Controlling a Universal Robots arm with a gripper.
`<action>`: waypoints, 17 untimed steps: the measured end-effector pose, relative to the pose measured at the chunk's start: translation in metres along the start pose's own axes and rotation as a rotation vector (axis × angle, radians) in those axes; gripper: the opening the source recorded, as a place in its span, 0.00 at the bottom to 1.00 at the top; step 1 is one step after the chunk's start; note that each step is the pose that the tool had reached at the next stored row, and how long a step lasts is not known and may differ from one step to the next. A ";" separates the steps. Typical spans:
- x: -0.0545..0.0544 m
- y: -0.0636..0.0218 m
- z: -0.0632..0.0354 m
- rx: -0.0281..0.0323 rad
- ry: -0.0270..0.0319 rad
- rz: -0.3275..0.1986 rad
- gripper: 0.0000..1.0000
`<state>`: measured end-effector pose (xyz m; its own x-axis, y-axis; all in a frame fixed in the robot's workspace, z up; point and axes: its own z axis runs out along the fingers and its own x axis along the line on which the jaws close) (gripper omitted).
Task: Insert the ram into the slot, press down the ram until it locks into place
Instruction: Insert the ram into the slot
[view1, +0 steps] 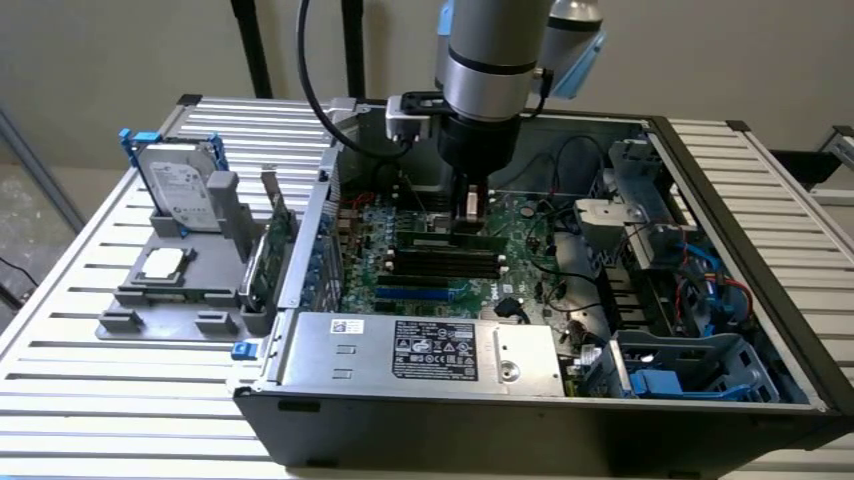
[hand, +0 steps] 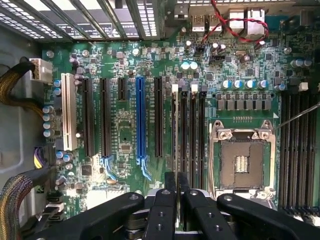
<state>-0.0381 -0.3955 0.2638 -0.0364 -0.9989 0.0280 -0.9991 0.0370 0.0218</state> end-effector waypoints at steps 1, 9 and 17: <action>-0.001 0.0000 0.0018 0.0001 0.0016 0.000 0.13; -0.006 0.0000 0.0115 0.0006 0.0150 0.001 0.13; -0.008 0.0004 0.0195 0.0011 0.0313 0.004 0.13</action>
<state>-0.0387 -0.3882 0.2441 -0.0396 -0.9974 0.0594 -0.9990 0.0408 0.0206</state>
